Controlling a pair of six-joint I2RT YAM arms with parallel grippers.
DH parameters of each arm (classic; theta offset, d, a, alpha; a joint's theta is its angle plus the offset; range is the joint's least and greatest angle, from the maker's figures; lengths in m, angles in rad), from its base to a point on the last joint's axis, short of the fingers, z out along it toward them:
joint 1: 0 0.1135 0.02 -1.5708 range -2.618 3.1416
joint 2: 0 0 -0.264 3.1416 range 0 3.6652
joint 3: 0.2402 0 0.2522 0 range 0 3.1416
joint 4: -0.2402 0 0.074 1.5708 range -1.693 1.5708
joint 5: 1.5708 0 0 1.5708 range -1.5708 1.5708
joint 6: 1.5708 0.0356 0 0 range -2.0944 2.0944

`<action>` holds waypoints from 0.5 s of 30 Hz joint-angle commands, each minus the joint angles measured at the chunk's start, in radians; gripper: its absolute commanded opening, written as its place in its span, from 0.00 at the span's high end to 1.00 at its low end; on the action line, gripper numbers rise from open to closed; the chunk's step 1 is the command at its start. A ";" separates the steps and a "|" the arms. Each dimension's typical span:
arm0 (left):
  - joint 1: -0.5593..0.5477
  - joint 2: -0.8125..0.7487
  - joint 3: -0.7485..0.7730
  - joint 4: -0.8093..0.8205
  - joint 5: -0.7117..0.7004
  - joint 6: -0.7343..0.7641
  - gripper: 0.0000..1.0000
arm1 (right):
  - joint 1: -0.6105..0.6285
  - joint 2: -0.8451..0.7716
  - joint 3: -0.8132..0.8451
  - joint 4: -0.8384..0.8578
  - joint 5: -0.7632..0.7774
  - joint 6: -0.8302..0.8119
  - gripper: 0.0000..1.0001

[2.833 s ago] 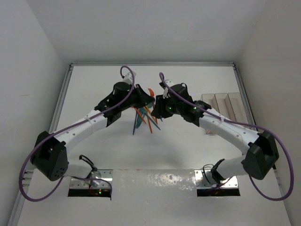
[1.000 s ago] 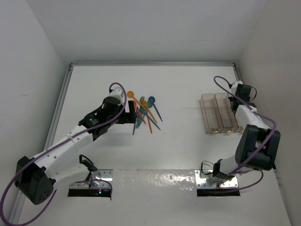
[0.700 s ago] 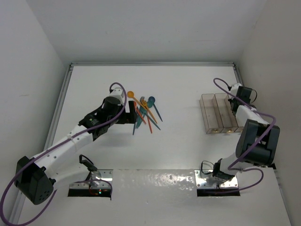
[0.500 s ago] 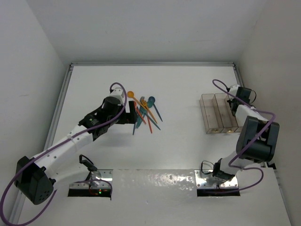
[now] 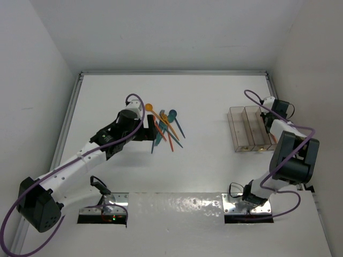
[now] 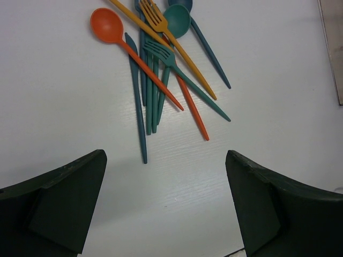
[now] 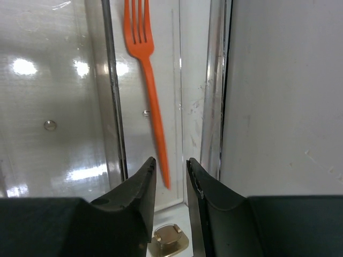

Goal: Sort the eating utensils into containers

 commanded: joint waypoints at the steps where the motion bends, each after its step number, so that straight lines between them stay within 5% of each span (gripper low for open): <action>1: 0.010 0.000 -0.005 0.036 0.009 0.002 0.08 | 0.001 -0.007 0.022 0.034 -0.034 0.020 0.71; 8: 0.010 0.008 -0.008 0.050 0.009 -0.024 0.10 | 0.050 -0.128 0.104 0.022 -0.074 0.217 0.67; 15: 0.012 0.129 0.061 -0.007 -0.052 -0.101 0.13 | 0.393 -0.237 0.128 -0.053 0.057 0.427 0.62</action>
